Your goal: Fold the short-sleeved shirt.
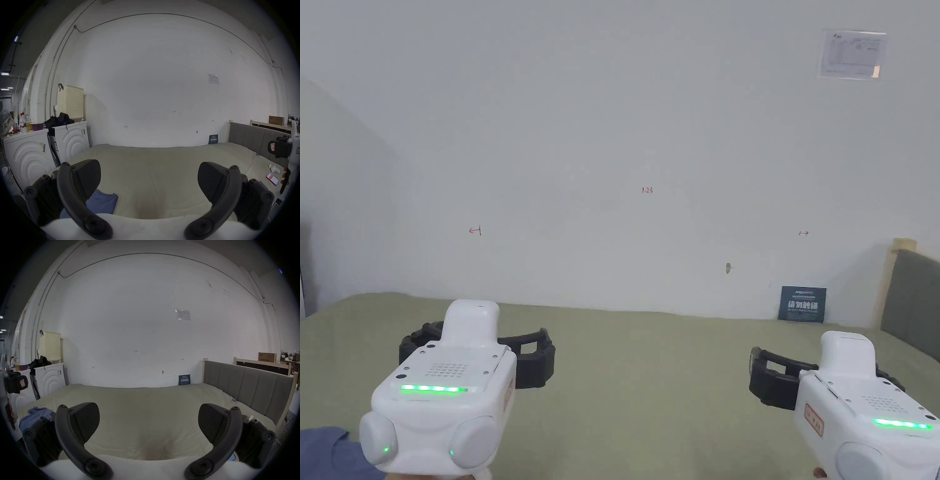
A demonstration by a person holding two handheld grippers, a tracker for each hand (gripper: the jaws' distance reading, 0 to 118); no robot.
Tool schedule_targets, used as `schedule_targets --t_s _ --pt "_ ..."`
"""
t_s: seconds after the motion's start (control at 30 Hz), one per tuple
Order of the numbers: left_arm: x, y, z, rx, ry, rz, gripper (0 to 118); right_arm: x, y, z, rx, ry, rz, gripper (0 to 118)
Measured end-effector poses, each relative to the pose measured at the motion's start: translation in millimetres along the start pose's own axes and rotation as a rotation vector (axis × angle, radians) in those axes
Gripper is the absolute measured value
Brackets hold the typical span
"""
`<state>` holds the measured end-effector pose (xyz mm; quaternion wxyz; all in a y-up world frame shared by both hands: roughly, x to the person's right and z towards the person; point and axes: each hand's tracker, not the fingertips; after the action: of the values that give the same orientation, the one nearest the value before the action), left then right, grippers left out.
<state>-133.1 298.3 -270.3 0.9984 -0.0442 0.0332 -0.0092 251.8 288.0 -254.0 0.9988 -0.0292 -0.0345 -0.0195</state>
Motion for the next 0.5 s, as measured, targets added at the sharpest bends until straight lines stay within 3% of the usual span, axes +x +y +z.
schedule_targets --t_s 0.5 --pt "0.0 -1.7 -0.2 -0.009 -0.001 0.002 118 -1.3 -5.3 -2.0 -0.019 0.01 0.008 118"
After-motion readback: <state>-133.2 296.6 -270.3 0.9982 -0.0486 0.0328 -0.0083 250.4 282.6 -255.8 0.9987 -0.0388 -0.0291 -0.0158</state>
